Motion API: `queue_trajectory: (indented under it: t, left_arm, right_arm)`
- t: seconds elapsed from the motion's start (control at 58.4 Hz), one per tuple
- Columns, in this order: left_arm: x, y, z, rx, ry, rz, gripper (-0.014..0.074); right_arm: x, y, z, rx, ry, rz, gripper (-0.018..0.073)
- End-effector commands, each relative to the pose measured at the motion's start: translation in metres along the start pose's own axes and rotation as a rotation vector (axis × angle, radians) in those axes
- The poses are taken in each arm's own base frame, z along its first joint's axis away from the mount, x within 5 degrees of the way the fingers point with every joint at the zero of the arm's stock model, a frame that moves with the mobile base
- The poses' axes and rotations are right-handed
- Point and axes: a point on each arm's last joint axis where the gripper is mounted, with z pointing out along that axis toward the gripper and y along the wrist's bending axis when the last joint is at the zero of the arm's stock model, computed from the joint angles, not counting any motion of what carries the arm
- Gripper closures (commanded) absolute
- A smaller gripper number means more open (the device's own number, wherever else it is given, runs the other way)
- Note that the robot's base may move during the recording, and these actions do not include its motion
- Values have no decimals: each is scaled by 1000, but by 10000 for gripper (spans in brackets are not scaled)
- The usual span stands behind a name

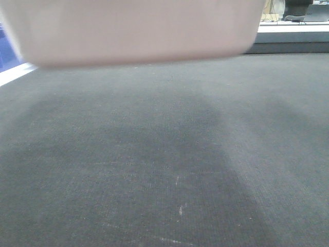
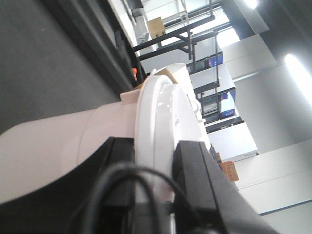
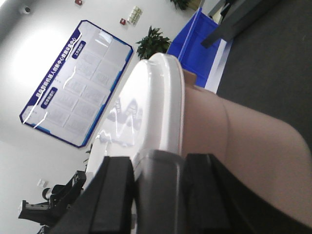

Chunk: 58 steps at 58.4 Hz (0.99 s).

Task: Grab white bin and place on right shelf
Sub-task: 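Lift the pink bin upward with both grippers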

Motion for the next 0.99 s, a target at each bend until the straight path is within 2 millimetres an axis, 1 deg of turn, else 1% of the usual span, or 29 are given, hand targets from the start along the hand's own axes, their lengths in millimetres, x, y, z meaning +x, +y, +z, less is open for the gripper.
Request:
queue_trajectory:
  t: [0.0,0.12,0.223,0.394,0.977]
  left_arm:
    - [40,-64,0,385,376,102,722]
    - [37,-79,2,413,378,135,722]
    - [35,-85,3,425,377,151,722]
    - [35,-85,3,424,378,153,722]
    - [35,-85,3,423,379,154,722]
  right_arm:
    - [27,72,-12,-486,272,-75,496]
    - [26,79,-15,-485,258,-88,496]
    - [26,83,-19,-489,249,-101,496]
    - [27,87,-21,-495,246,-112,496]
    - [27,87,-21,-492,244,-112,496]
